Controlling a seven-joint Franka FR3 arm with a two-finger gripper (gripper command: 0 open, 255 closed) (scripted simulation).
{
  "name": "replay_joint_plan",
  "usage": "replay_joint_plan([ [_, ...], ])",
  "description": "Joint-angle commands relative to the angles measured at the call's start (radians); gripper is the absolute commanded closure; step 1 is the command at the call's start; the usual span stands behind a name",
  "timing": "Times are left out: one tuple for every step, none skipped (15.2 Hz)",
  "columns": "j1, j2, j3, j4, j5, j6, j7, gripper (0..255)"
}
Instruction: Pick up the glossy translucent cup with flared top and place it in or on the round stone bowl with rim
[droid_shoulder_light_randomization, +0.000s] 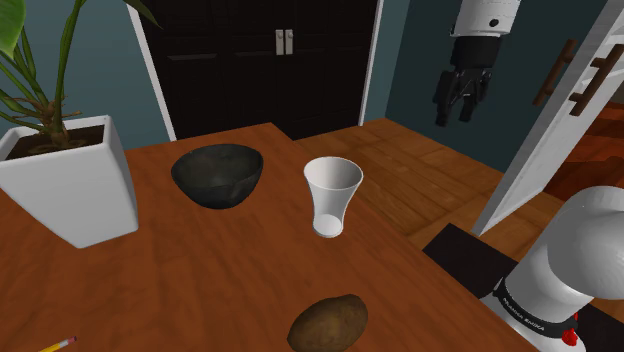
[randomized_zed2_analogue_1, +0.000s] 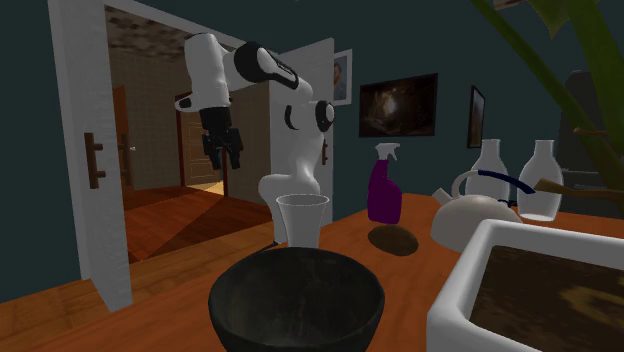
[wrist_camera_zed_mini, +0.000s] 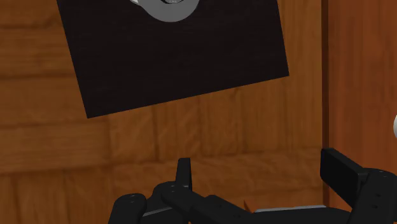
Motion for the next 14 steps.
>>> replay_joint_plan([
  [0.000,0.000,0.000,0.000,0.000,0.000,0.000,0],
  [0.007,-0.002,0.016,-0.012,0.024,0.018,0.022,0],
  [0.014,-0.003,0.032,-0.022,0.047,0.036,0.044,0],
  [0.021,-0.003,0.048,-0.032,0.070,0.055,0.065,0],
  [0.028,-0.002,0.064,-0.041,0.093,0.075,0.086,0],
  [0.035,0.000,0.081,-0.048,0.116,0.095,0.107,0],
  [0.043,0.003,0.097,-0.055,0.138,0.116,0.127,0],
  [0.051,0.008,0.114,-0.060,0.161,0.137,0.147,0],
  [0.058,0.013,0.131,-0.064,0.182,0.159,0.167,0],
  [0.066,0.020,0.148,-0.067,0.204,0.182,0.186,0],
  [0.073,0.028,0.165,-0.069,0.224,0.205,0.205,0],
  [0.081,0.037,0.182,-0.070,0.245,0.228,0.224,0],
  [0.088,0.047,0.200,-0.069,0.264,0.251,0.242,0],
  [0.095,0.058,0.217,-0.068,0.283,0.275,0.260,0],
])
